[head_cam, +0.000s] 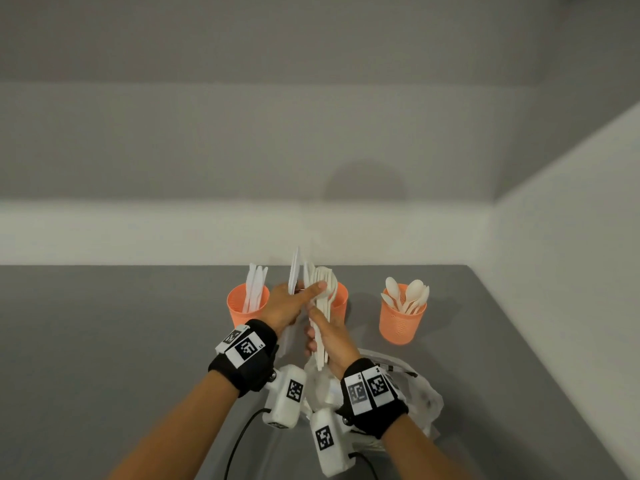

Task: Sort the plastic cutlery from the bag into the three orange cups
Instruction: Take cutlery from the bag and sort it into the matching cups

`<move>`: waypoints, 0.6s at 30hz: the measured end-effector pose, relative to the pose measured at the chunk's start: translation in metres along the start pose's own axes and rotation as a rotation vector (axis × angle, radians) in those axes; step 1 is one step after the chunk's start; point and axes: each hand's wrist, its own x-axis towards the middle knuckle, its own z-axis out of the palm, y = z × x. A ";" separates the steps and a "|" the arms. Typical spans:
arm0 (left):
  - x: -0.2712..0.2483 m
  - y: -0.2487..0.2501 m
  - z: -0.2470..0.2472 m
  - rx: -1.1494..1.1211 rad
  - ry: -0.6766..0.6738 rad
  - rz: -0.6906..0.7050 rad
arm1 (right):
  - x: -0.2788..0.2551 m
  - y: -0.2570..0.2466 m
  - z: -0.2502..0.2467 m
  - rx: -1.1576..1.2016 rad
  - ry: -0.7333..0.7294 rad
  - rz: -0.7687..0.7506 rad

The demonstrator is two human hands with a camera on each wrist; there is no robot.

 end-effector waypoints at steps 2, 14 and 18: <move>0.001 -0.003 -0.004 0.020 0.059 -0.041 | 0.004 0.000 -0.006 0.070 0.023 0.015; 0.002 -0.007 0.004 -0.009 0.116 0.005 | 0.012 0.005 -0.006 -0.031 0.023 -0.066; 0.004 -0.009 0.006 0.003 0.158 0.026 | 0.017 0.004 -0.010 -0.065 0.026 -0.099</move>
